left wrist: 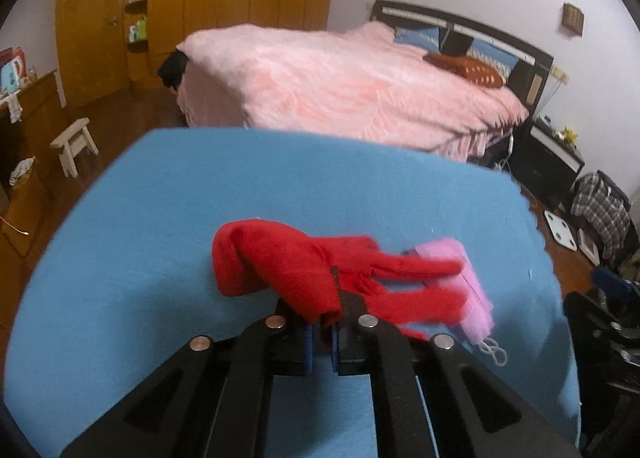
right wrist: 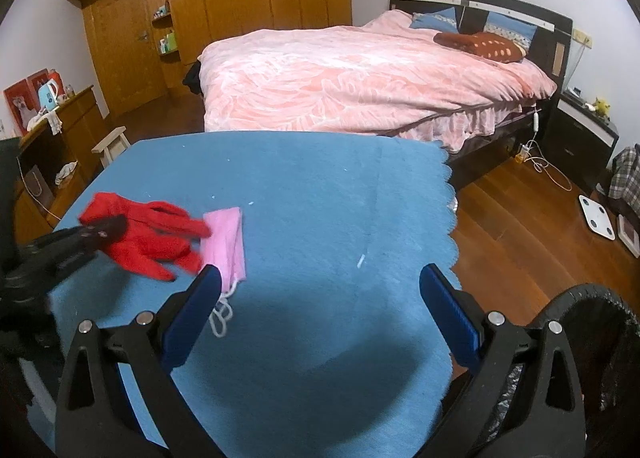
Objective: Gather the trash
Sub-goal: 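Grasp the red glove with the left gripper while the right gripper grasps the pink mask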
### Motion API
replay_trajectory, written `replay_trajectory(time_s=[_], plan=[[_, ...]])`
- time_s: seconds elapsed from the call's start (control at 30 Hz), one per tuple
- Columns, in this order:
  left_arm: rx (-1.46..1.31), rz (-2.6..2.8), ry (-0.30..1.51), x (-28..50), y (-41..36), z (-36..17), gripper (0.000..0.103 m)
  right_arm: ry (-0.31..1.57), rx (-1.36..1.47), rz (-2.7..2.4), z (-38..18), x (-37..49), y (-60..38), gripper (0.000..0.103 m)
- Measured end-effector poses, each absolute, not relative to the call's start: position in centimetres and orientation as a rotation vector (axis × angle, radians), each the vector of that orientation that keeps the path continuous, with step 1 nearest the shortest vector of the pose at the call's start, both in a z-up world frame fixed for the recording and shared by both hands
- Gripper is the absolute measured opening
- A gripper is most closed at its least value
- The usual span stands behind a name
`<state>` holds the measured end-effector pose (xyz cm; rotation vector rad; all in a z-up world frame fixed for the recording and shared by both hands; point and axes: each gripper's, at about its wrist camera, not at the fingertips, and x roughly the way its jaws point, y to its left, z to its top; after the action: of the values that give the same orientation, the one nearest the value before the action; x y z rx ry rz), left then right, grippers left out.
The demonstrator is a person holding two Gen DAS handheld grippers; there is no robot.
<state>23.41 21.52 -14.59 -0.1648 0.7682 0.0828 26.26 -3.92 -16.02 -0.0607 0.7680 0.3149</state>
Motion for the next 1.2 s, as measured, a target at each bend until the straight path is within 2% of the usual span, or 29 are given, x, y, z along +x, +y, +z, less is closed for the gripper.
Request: replay_trajectory(time_s=[0.17,0.6,0.9,1.07,1.2], plan=[[-0.155,0.128,0.751,22.1,23.8,-13.7,0.006,0.773,-0.069,0.336,-16.4,26.9,-2.1,0.097],[-0.174,0.160,0.789,21.2,26.6,-16.0,0.006,0.858,-0.089,0.345,-19.9,29.4,3.1,0.096],[-0.170,0.157,0.796,20.9,26.5,-16.5,0.006,0.899,-0.116,0.372,-20.9,29.3,4.1,0.063],[-0.172,0.156,0.792,20.8,26.3,-16.4,0.006,0.903,-0.110,0.398,-20.8,29.2,4.3,0.027],[-0.170,0.150,0.786,20.6,25.9,-16.1,0.006,0.908,-0.095,0.410,-20.6,29.0,4.1,0.017]])
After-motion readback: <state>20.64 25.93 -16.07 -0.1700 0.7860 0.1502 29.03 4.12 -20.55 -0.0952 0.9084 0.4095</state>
